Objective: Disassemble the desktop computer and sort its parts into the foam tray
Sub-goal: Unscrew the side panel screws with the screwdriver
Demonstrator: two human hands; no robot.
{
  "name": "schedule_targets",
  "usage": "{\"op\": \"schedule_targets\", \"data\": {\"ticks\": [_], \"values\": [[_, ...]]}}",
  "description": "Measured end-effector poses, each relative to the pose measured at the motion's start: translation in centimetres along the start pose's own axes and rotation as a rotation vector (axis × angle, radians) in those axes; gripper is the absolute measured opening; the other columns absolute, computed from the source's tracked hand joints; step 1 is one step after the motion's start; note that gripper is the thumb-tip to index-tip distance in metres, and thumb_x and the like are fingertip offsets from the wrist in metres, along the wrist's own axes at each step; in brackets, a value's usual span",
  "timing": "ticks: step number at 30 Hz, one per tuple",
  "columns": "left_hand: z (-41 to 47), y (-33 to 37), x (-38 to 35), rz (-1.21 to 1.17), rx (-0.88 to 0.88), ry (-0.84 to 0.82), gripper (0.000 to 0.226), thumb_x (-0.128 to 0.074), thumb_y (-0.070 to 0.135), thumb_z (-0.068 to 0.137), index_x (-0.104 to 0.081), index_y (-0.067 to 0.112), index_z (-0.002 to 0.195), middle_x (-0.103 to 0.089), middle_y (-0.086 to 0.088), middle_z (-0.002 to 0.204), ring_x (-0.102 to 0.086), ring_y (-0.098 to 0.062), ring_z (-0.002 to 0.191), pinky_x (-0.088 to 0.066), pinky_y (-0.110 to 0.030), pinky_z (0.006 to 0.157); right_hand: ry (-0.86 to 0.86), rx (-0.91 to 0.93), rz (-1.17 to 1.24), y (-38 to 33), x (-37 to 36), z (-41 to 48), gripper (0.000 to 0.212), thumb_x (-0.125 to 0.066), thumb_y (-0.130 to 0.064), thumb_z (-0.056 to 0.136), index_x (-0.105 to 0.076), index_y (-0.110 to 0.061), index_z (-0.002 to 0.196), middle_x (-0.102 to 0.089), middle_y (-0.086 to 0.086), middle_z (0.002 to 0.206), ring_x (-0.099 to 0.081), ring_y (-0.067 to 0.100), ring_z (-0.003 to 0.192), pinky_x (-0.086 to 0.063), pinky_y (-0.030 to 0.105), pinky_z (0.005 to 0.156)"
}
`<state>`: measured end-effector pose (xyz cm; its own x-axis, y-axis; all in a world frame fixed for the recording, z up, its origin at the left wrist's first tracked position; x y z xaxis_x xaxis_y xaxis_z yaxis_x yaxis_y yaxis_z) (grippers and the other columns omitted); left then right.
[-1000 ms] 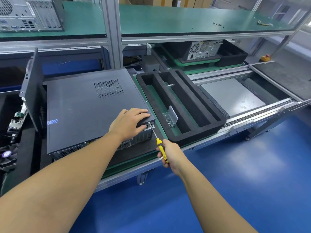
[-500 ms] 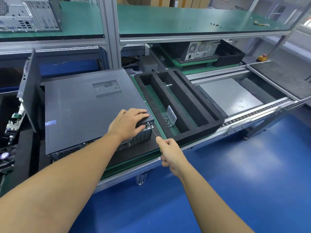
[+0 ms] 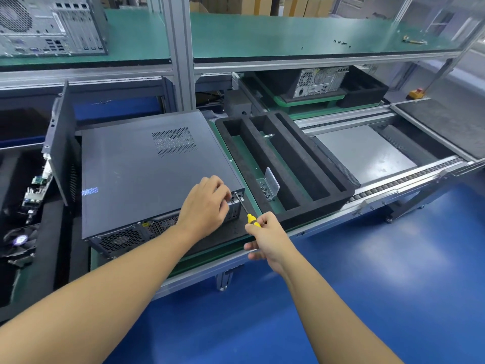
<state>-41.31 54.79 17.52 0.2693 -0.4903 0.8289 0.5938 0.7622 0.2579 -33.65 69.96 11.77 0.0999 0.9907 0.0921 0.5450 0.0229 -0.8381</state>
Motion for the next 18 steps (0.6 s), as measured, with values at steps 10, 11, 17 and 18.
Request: {"op": "schedule_targets", "data": {"ticks": [10, 11, 17, 18], "values": [[-3.4, 0.5, -6.0, -1.176, 1.321, -0.247, 0.021, -0.060, 0.024, 0.092, -0.071, 0.007, 0.098, -0.076, -0.005, 0.083, -0.065, -0.017, 0.066, -0.052, -0.028, 0.059, 0.023, -0.153, -0.021, -0.6, 0.0, -0.5, 0.027, -0.037, -0.022, 0.092, -0.061, -0.010, 0.093, -0.064, 0.006, 0.068, -0.039, 0.015, 0.048, -0.026, 0.022, 0.042], [-3.3, 0.6, -6.2, -1.223, 1.354, -0.232, 0.020, -0.065, 0.026, 0.091, -0.071, 0.007, 0.097, -0.075, -0.006, 0.084, -0.065, -0.017, 0.067, -0.053, -0.028, 0.060, 0.015, -0.153, -0.016, -0.5, -0.1, -0.5, 0.027, -0.037, -0.021, 0.093, -0.062, -0.010, 0.093, -0.065, 0.005, 0.068, -0.040, 0.014, 0.049, -0.026, 0.023, 0.043], [-2.8, 1.7, -6.7, -1.381, 1.354, -0.273, 0.015, -0.073, 0.008, 0.087, -0.069, 0.000, 0.100, -0.068, -0.010, 0.081, -0.062, -0.016, 0.068, -0.059, -0.032, 0.072, 0.023, -0.023, -0.052, -0.5, 0.7, -0.3, 0.011, -0.055, -0.024, 0.093, -0.061, -0.016, 0.099, -0.063, 0.003, 0.082, -0.044, 0.014, 0.061, -0.031, 0.022, 0.041], [-2.7, 1.8, -6.8, -1.394, 1.358, -0.283, 0.009, -0.070, 0.004, 0.088, -0.068, 0.000, 0.096, -0.067, -0.010, 0.080, -0.062, -0.016, 0.067, -0.059, -0.031, 0.069, 0.017, -0.031, -0.040, -0.4, 0.9, -0.4, 0.013, -0.058, -0.028, 0.092, -0.061, -0.018, 0.100, -0.064, 0.003, 0.083, -0.046, 0.014, 0.062, -0.032, 0.022, 0.043]]}}
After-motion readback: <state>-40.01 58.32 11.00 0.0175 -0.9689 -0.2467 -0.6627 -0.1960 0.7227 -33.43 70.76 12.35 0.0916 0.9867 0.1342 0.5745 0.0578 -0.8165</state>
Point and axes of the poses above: each hand's wrist, its own z-axis towards the middle knuckle, its own x-axis out of the back of the hand, y = z × x, the point moved 7 cm from there along z, towards the middle knuckle
